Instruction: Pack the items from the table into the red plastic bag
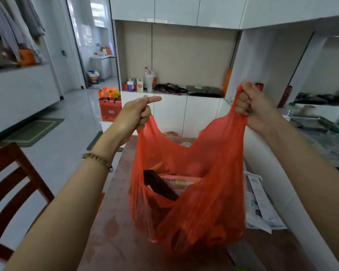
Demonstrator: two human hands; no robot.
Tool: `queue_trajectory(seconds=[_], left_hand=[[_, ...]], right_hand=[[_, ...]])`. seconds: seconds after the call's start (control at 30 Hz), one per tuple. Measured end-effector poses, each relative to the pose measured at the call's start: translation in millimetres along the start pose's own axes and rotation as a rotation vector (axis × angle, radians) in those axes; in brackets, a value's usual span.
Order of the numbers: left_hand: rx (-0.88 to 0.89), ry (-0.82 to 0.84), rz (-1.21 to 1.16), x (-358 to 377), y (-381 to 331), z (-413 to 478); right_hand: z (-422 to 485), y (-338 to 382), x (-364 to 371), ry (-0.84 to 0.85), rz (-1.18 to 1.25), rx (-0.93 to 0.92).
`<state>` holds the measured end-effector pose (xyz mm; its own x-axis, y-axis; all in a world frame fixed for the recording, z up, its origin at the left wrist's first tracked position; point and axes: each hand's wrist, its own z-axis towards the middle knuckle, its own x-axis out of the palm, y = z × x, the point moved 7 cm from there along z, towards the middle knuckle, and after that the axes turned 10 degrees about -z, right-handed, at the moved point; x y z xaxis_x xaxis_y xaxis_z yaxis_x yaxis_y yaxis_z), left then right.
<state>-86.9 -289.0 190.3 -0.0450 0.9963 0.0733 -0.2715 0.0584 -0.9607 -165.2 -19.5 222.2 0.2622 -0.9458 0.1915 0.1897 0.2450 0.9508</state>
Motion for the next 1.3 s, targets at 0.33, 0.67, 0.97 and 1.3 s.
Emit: queue_trajectory(seconds=[0.33,0.67,0.97,1.3], left_hand=[[-0.051,-0.063,0.001,-27.2,47.6,-17.7],[-0.271,-0.124,0.085,-36.7,139.2,-64.4],[-0.235,-0.326,0.255,-45.5,152.0,-109.6],[0.153,-0.489,0.844,1.4,100.3,-141.9]], right_hand=[[-7.1,-69.8,-18.4,-0.059,-0.253,0.090],[-70.8,-182.2,-18.7,0.133,-0.942,0.318],[-120.5,-173.5,-20.3,0.058,-1.057,0.208],[-172.5,-142.0,-54.0,-0.095,-0.993,0.131]])
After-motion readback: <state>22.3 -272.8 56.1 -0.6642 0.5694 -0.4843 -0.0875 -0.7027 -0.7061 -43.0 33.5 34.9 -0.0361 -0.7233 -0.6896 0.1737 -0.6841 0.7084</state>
